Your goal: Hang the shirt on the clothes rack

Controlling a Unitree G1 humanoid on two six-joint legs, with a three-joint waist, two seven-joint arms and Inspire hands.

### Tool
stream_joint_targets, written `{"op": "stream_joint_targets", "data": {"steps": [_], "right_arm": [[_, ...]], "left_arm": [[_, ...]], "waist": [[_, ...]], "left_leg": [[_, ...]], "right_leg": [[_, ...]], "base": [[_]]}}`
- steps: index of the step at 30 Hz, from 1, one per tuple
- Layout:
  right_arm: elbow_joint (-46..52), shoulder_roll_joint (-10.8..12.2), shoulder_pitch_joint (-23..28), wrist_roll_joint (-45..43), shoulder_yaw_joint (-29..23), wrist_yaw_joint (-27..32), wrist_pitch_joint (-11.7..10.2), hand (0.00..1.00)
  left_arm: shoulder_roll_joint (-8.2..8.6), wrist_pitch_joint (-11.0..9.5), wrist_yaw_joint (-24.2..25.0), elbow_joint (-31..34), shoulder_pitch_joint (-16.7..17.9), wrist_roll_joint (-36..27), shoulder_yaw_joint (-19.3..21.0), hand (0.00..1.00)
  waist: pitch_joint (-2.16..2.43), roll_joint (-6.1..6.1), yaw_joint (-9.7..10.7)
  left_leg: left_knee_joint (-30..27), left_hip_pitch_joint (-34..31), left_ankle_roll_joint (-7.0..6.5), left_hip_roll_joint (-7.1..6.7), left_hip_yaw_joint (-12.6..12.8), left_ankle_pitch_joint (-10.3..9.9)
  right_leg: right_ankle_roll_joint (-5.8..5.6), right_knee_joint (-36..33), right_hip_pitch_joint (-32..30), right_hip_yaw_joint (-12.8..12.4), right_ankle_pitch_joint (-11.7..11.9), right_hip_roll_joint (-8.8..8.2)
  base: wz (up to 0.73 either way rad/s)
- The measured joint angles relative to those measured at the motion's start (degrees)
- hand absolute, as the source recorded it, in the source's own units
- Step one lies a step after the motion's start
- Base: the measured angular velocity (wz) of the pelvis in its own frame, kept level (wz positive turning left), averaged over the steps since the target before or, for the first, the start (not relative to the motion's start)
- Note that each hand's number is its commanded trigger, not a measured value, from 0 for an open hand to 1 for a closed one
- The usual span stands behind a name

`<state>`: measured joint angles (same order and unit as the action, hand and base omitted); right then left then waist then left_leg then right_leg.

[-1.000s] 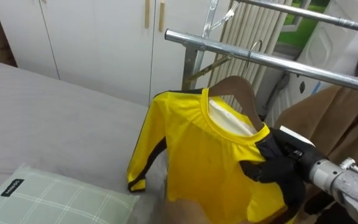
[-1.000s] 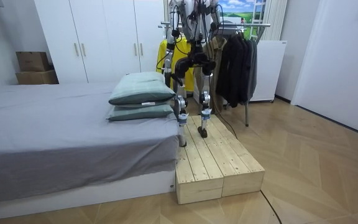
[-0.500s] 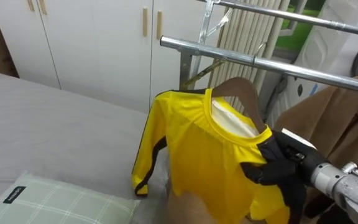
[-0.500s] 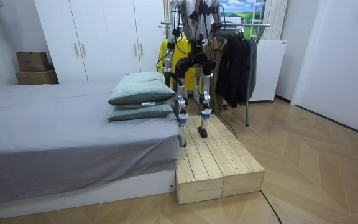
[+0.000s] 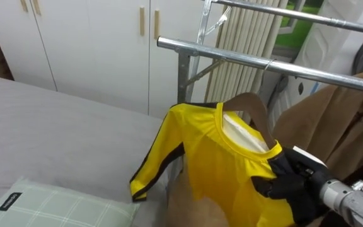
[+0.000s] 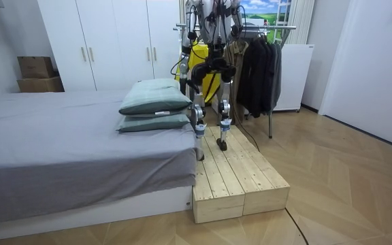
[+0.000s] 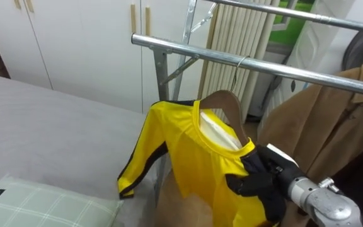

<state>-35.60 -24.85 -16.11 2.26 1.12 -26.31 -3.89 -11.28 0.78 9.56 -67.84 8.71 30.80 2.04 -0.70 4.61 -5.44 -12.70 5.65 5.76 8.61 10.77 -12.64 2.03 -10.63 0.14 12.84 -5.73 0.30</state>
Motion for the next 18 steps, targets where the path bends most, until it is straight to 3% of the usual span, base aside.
{"op": "stream_joint_targets", "data": {"steps": [3,10,18], "right_arm": [[-1.9,0.4,0.0,0.0,0.3,0.8,-1.4,1.00],[-4.0,0.5,0.0,0.0,1.7,1.9,-2.1,1.00],[-4.0,2.4,0.0,0.1,1.8,2.4,-2.6,0.97]], "left_arm": [[-0.01,0.0,0.0,-0.5,-0.3,-0.9,-0.2,0.00],[-0.10,-0.2,0.0,-0.9,-0.4,-1.5,-0.2,0.00],[-0.22,-0.2,0.0,-1.1,-0.4,-2.0,-0.2,0.00]], "waist": [[0.01,0.02,0.0],[0.03,0.36,0.1],[0.00,0.64,0.2]], "left_leg": [[0.0,0.0,0.00,0.00,0.0,0.0],[0.0,0.0,-0.01,-0.07,-0.1,0.0],[0.0,0.0,-0.01,-0.07,0.0,0.0]], "right_leg": [[-0.01,0.0,0.0,0.0,0.0,-0.01],[-0.05,0.0,-0.1,-0.1,0.0,-0.06],[-0.05,0.1,0.0,-0.1,0.0,-0.04]], "base": [[0.00],[0.00],[0.00]]}}
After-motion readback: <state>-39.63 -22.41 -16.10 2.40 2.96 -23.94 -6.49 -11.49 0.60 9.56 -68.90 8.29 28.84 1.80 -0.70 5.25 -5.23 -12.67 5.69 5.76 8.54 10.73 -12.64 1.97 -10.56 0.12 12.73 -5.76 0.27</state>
